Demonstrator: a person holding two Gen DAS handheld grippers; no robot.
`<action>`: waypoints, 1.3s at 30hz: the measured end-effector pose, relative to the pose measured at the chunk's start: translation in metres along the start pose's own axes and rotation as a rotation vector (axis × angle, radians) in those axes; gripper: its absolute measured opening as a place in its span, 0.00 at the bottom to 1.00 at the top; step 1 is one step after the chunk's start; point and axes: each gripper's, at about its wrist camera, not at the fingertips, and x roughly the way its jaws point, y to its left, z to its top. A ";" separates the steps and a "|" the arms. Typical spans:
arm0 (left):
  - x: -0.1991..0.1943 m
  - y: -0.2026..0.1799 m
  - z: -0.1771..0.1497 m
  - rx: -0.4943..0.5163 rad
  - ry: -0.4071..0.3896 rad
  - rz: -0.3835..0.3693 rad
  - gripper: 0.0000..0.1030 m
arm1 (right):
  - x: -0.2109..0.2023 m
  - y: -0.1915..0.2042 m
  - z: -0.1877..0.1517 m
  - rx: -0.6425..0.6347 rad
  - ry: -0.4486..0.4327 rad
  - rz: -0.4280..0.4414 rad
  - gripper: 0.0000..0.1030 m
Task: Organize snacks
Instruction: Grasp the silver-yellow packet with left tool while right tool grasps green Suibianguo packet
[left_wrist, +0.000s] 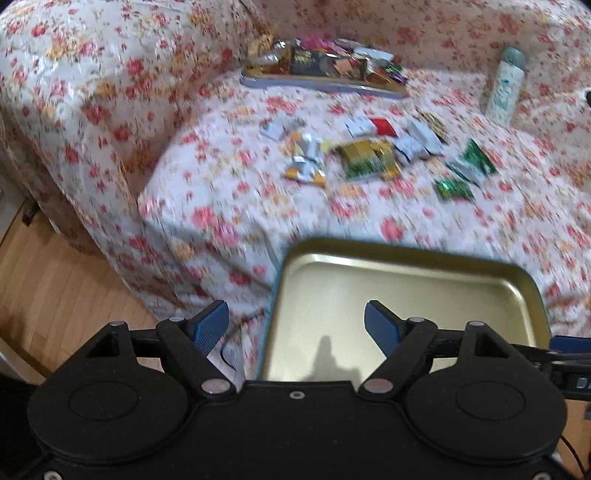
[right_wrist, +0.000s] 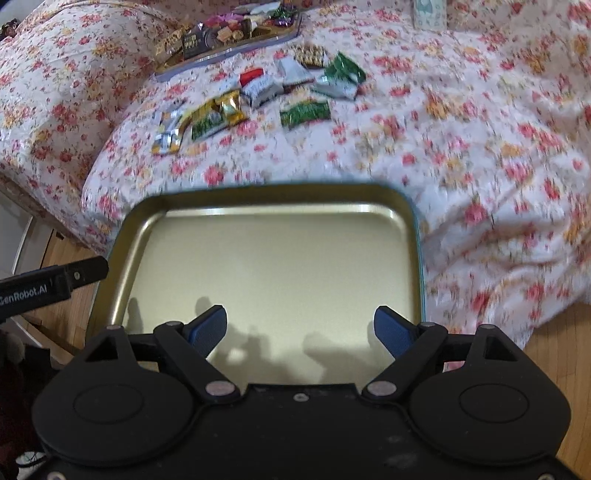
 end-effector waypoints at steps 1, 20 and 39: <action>0.003 0.002 0.006 -0.005 -0.006 0.002 0.79 | 0.001 0.000 0.008 -0.001 -0.006 -0.002 0.88; 0.078 0.013 0.092 0.034 -0.075 0.030 0.79 | 0.058 -0.027 0.136 0.153 -0.133 -0.005 0.64; 0.134 -0.007 0.108 0.101 -0.032 -0.029 0.67 | 0.107 -0.037 0.167 0.226 -0.163 -0.011 0.63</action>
